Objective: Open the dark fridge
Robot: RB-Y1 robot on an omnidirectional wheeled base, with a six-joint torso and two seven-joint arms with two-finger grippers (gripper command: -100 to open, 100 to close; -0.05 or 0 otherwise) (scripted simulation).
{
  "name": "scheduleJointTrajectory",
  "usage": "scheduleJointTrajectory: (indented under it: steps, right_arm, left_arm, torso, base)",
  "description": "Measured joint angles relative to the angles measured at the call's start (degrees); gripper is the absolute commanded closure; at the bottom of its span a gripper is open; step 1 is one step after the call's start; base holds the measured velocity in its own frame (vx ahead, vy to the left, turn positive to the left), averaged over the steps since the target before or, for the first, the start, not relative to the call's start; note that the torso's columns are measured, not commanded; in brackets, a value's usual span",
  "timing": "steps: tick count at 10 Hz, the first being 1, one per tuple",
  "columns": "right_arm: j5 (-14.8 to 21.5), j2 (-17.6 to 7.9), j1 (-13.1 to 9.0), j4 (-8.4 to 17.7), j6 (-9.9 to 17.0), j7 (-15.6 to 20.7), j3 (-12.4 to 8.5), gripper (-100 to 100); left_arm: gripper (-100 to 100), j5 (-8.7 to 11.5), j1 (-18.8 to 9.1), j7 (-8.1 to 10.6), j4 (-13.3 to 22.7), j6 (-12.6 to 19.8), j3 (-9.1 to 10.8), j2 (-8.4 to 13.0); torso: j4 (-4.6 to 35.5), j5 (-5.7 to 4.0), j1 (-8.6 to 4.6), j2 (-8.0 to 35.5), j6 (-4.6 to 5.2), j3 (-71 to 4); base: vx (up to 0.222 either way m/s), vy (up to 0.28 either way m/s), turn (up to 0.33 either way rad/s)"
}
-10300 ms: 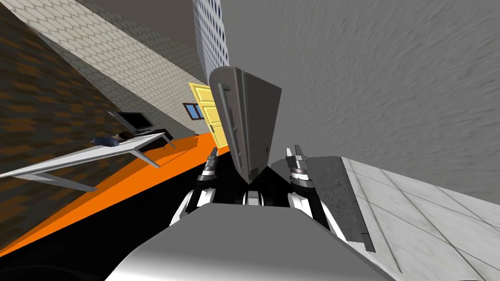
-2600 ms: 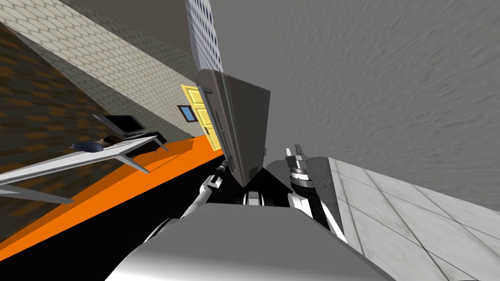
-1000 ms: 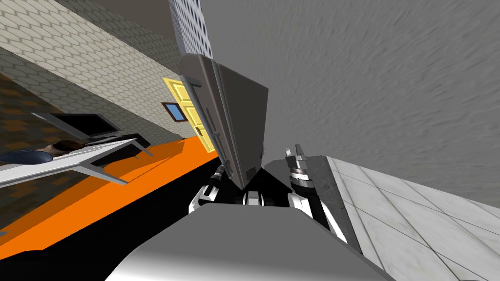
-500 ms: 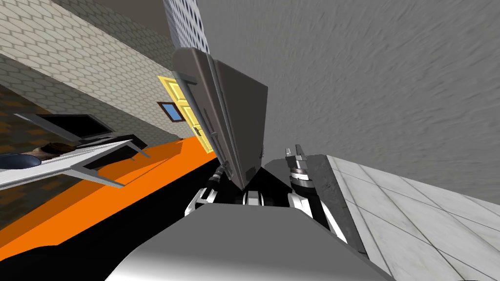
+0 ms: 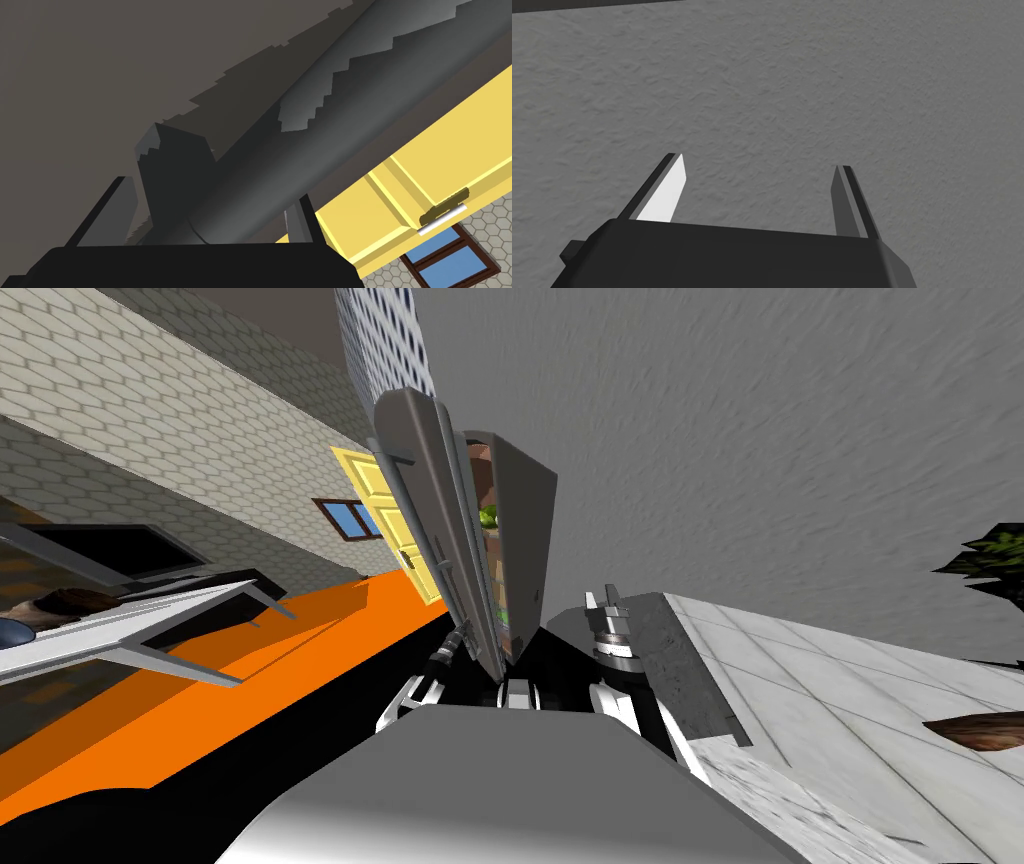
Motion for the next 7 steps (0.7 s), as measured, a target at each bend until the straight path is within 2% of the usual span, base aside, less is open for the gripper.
scheduleJointTrajectory:
  steps: [3, 4, 6, 7]
  right_arm:
    - [0.0, -0.01, 0.0, 0.0, 0.0, 0.0, -0.01, 0]
    - [0.0, -0.01, 0.0, 0.0, 0.0, 0.0, -0.01, 0]
    - [0.0, 0.0, 0.01, 0.0, 0.0, 0.0, 0.0, 0]
    - [0.0, -0.01, 0.0, 0.0, 0.0, 0.0, 0.0, 0]
  left_arm:
    - [100, 0.09, 0.8, 1.51, -0.94, -0.76, -2.54, 2.35]
    - [100, 0.1, 1.16, 2.1, -1.48, -1.04, -3.52, 3.38]
    - [100, 0.14, 0.94, 2.65, -1.77, -1.34, -4.12, 4.56]
    - [100, 0.23, 0.92, 3.15, -1.89, -1.79, -4.82, 5.24]
  torso:
    - [0.07, -0.01, 0.28, -0.03, 0.07, -0.02]
    - [0.07, -0.01, 0.19, -0.06, 0.07, -0.03]
    - [-0.09, -0.06, -0.5, 0.05, 0.14, -0.01]
    - [-0.11, 0.03, -0.26, 0.33, 0.11, 0.17]
  base:
    - [-0.142, 0.361, -0.147]
    - [-0.158, 0.269, -0.051]
    - [-0.141, 0.279, -0.113]
    - [-0.077, 0.164, -0.047]
